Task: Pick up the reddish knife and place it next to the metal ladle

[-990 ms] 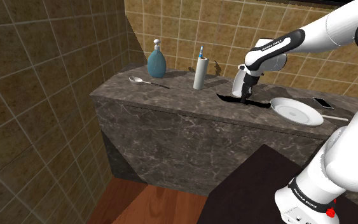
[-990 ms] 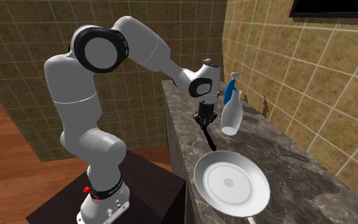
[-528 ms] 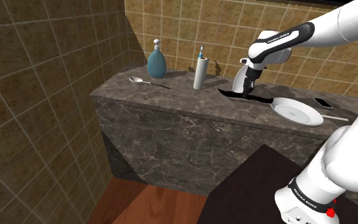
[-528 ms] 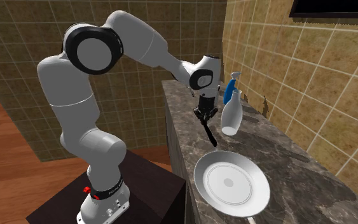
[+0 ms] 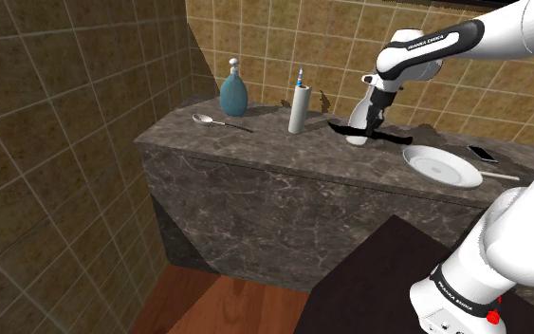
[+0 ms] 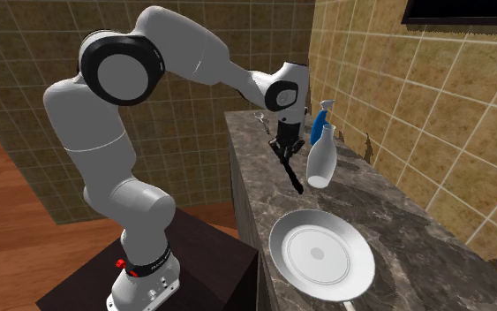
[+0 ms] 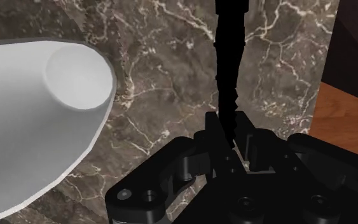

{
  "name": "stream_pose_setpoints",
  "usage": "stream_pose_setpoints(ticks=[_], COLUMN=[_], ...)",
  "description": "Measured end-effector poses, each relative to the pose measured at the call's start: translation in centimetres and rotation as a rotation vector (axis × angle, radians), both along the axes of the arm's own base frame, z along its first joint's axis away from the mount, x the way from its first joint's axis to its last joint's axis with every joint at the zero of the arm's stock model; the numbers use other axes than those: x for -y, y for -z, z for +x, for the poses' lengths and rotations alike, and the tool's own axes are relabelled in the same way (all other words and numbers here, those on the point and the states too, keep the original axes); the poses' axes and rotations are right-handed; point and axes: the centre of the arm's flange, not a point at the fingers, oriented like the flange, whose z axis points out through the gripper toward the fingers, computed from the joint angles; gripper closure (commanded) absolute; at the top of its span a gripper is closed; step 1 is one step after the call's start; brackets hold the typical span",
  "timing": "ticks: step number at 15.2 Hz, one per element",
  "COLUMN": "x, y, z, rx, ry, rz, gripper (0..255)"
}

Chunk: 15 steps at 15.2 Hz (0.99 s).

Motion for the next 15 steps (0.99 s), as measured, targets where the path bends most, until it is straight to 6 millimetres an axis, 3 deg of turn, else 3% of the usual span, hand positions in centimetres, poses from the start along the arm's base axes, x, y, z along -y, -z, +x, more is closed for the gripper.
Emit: stream_pose_setpoints(ticks=[4, 15], x=[-0.3, -8.9], y=[-1.7, -2.3], z=[0.4, 11.3], rx=[0.000, -0.001], ry=[0.000, -0.001], rz=[0.000, 0.000], gripper=[255, 255])
